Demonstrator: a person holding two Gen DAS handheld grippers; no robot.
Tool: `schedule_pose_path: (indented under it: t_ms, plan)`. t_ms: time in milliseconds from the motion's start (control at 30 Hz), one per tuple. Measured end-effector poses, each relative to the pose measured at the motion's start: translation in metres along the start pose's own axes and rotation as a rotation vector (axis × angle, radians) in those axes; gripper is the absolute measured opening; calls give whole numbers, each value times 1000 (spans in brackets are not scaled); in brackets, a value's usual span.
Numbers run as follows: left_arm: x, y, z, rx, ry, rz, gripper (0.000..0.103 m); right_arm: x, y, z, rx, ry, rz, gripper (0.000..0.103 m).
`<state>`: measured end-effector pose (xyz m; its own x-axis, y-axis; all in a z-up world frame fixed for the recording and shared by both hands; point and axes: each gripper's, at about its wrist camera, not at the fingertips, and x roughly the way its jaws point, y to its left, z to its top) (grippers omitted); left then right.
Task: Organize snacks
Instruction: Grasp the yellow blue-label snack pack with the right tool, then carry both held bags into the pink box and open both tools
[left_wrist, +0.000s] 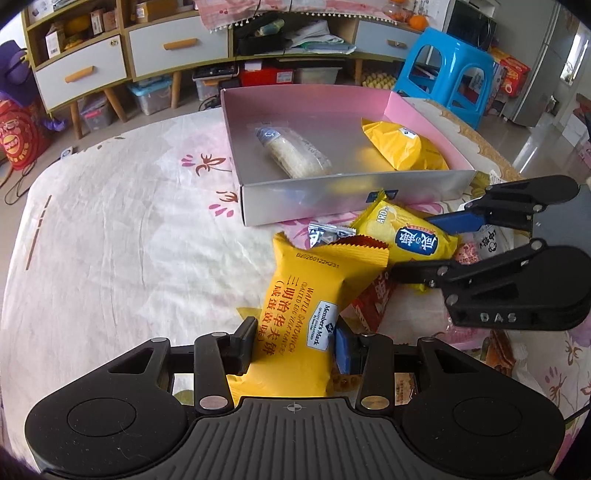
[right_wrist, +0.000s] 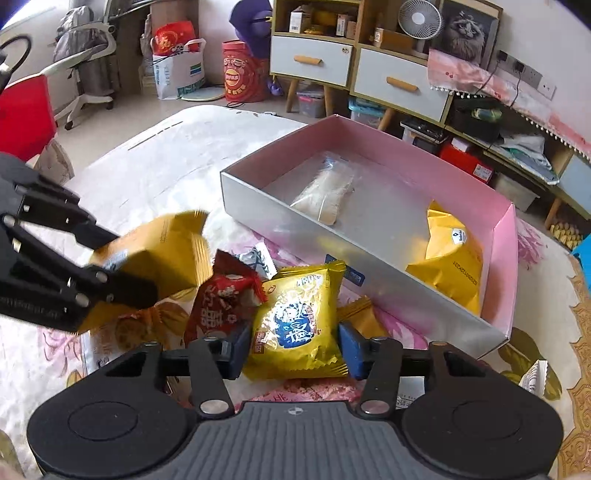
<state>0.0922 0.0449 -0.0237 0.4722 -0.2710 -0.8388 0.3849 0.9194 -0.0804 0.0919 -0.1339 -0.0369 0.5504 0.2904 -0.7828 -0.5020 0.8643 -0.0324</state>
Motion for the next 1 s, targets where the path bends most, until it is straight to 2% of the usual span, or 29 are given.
schedule_pose_path:
  t_ms: [200, 267, 333, 400, 500, 600, 667, 733, 867, 1000]
  plan:
    - [-8, 6, 3, -30, -28, -2, 36, -13, -2, 3, 22, -21, 15, 33]
    - [-10, 8, 6, -43, -39, -6, 33, -17, -4, 4, 43, -26, 27, 27]
    - [-12, 7, 8, -52, -50, -13, 26, -20, -8, 6, 77, -28, 44, 13]
    - [-13, 6, 9, -57, -56, -21, 22, -24, -14, 8, 116, -34, 65, 10]
    - [-11, 1, 10, -16, -42, -5, 22, -27, -15, 9, 130, -47, 66, 10]
    - [-9, -7, 7, 55, -44, 26, 27, -22, -16, 8, 130, -31, 77, 12]
    - [-7, -9, 6, 79, -45, 41, 35, -17, -16, 7, 141, -13, 66, 18]
    - [-2, -8, 4, 85, -25, 61, 55, -10, -16, 7, 139, 6, 56, 35]
    - [12, -1, 0, 78, 35, 75, 57, 2, -12, 6, 125, 35, 59, 40]
    - [24, 8, -2, 29, 67, 74, 57, 10, 0, 6, 82, 56, 64, 42]
